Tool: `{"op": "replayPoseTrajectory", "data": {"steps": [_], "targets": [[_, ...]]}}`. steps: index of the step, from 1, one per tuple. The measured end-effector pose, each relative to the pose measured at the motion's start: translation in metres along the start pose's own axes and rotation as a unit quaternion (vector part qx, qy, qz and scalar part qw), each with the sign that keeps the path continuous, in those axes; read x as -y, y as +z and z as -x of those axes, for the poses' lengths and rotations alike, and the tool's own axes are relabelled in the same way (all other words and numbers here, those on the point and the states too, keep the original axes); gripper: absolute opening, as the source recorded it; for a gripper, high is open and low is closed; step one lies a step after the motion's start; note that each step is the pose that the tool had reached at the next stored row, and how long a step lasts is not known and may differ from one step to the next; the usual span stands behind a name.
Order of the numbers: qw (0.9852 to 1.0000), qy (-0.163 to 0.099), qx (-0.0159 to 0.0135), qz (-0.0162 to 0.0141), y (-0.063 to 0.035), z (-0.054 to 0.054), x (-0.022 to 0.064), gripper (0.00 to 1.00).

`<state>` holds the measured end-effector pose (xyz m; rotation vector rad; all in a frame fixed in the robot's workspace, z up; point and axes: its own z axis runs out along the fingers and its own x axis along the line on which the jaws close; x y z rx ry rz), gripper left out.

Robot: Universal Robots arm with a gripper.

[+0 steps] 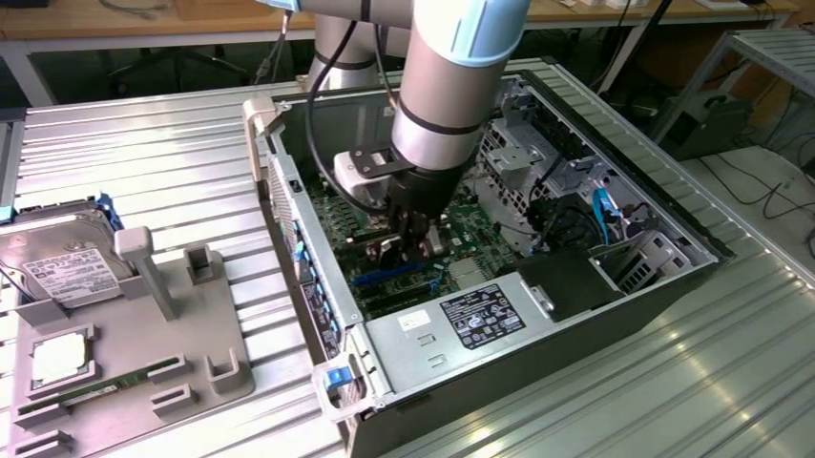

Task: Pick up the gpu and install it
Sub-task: 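Insert the gpu into the slot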

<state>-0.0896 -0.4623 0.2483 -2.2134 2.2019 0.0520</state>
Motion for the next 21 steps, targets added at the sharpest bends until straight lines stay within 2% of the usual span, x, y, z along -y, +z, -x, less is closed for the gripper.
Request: {"op": "replayPoseTrajectory", "data": {"steps": [21], "targets": [[1.0000,0.000,0.0000,0.0000,0.0016,0.0030,0.0010,0.28]]}}
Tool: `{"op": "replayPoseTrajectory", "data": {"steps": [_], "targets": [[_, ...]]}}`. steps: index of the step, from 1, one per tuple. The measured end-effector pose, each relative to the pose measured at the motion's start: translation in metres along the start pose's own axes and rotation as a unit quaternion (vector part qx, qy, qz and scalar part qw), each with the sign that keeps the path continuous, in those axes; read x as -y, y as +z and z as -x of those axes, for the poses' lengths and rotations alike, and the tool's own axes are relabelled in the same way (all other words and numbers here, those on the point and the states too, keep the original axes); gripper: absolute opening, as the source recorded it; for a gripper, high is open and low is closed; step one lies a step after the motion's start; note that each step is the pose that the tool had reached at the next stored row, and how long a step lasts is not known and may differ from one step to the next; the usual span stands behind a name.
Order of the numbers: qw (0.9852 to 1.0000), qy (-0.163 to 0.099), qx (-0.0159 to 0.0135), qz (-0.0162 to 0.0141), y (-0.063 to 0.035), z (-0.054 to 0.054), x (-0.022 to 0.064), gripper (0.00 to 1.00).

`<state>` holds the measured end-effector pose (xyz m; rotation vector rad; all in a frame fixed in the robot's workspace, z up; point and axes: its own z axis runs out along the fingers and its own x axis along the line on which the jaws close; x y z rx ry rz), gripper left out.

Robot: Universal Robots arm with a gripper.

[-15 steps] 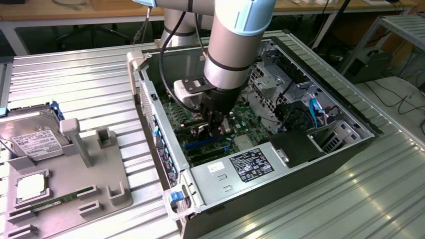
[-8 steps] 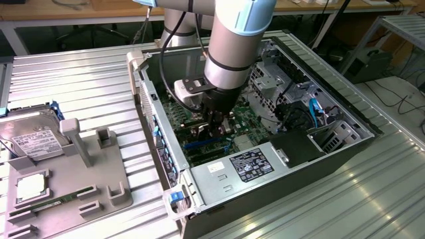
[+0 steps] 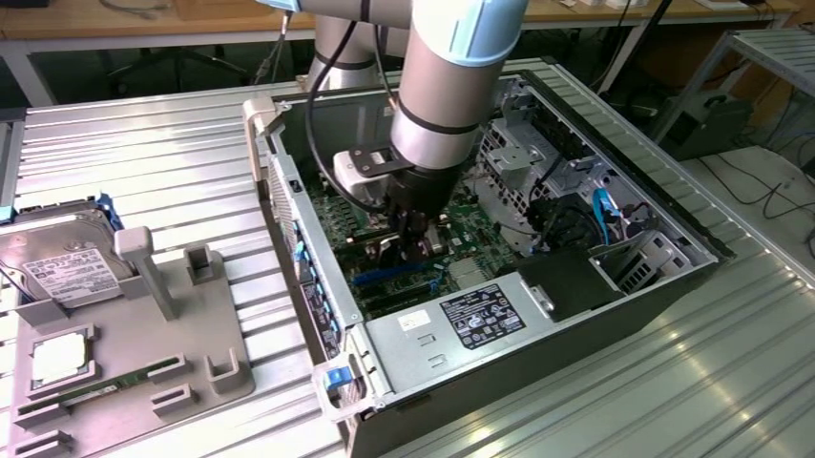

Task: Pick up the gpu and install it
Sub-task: 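Insert the gpu into the slot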

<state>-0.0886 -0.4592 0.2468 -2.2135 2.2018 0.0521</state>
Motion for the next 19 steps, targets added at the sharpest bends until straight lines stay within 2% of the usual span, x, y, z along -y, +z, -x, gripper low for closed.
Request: {"op": "replayPoseTrajectory", "data": {"steps": [7,19], "targets": [[1.0000,0.001,-0.0001,0.0000,0.0007,0.0001,-0.0032,0.28],[1.0000,0.003,0.0001,0.0012,0.0035,0.0000,-0.0036,0.28]]}}
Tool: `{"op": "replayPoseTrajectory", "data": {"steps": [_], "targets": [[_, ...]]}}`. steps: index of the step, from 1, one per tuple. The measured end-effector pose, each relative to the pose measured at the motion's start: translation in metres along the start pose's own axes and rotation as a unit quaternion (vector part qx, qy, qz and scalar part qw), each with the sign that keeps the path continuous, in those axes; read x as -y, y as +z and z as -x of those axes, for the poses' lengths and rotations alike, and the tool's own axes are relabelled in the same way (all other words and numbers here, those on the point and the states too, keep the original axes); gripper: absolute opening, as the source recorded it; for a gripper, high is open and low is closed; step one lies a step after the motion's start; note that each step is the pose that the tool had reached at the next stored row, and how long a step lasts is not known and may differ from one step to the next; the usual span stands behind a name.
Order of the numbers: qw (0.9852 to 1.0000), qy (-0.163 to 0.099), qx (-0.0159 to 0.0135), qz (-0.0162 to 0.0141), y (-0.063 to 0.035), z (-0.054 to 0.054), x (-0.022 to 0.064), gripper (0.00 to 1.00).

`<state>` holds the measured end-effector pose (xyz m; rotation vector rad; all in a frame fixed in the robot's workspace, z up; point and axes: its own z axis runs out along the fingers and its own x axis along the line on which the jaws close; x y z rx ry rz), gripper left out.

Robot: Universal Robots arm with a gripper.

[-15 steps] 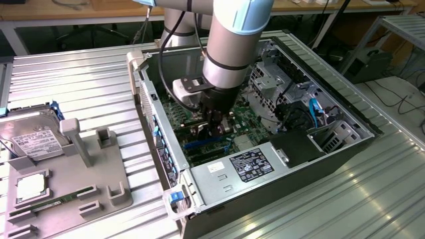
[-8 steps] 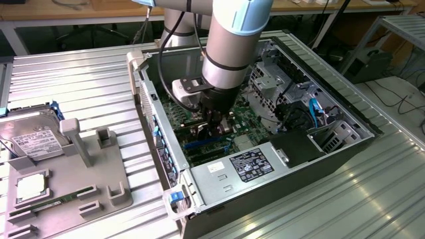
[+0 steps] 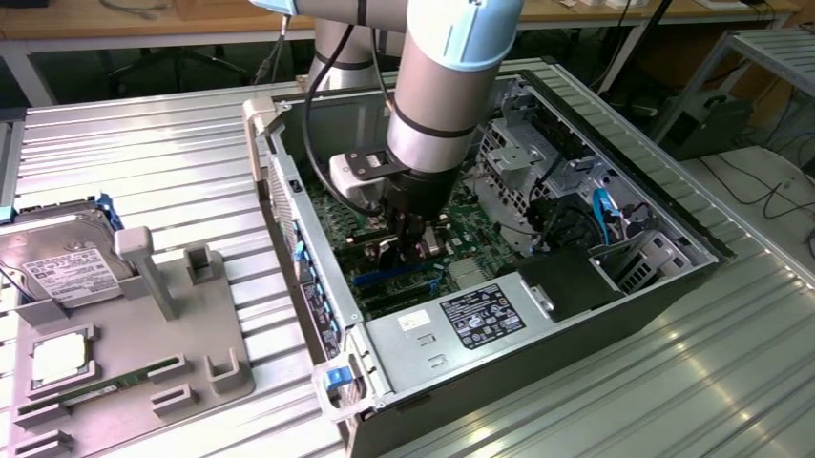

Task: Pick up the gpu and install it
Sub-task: 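Insert the gpu into the slot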

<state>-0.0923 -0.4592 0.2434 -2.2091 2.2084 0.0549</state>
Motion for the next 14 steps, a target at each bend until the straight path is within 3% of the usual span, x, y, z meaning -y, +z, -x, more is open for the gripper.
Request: {"op": "replayPoseTrajectory", "data": {"steps": [14], "targets": [[1.0000,0.000,0.0001,0.0000,0.0013,0.0000,-0.0013,0.28]]}}
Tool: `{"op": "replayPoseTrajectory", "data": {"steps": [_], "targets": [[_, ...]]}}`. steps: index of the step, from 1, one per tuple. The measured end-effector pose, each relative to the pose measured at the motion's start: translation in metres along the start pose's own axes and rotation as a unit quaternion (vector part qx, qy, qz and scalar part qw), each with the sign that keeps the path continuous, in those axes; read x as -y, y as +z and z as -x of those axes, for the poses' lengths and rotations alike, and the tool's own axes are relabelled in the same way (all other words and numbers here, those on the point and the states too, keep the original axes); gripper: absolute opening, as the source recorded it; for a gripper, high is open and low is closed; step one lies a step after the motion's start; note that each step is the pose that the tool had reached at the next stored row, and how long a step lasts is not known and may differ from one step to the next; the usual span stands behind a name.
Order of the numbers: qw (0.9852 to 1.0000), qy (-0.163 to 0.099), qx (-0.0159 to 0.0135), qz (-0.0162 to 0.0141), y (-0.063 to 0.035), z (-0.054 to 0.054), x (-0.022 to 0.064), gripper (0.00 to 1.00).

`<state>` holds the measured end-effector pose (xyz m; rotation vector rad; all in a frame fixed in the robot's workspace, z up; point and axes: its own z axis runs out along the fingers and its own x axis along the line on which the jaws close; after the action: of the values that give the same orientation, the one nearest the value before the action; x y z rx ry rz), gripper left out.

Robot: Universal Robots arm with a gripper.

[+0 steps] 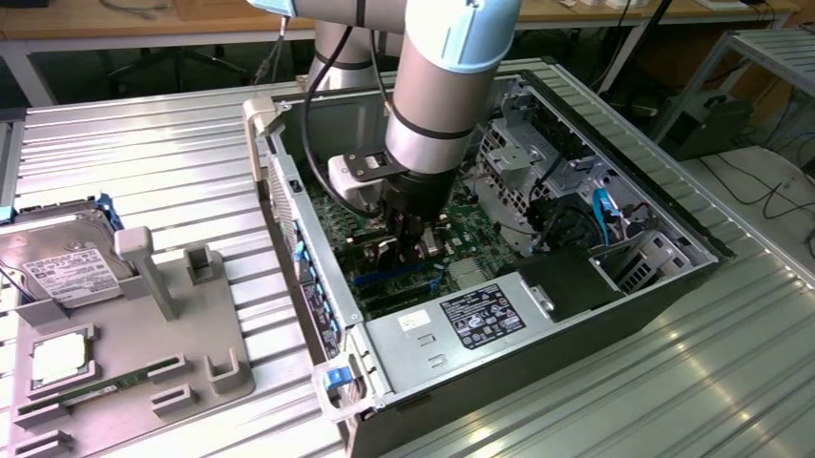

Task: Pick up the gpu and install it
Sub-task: 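Insert the gpu into the slot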

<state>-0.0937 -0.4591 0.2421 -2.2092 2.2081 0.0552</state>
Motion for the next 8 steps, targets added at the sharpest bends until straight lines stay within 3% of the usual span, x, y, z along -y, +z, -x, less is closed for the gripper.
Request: {"op": "replayPoseTrajectory", "data": {"steps": [8], "targets": [[1.0000,0.000,-0.0001,0.0001,0.0005,-0.0012,-0.0001,0.28]]}}
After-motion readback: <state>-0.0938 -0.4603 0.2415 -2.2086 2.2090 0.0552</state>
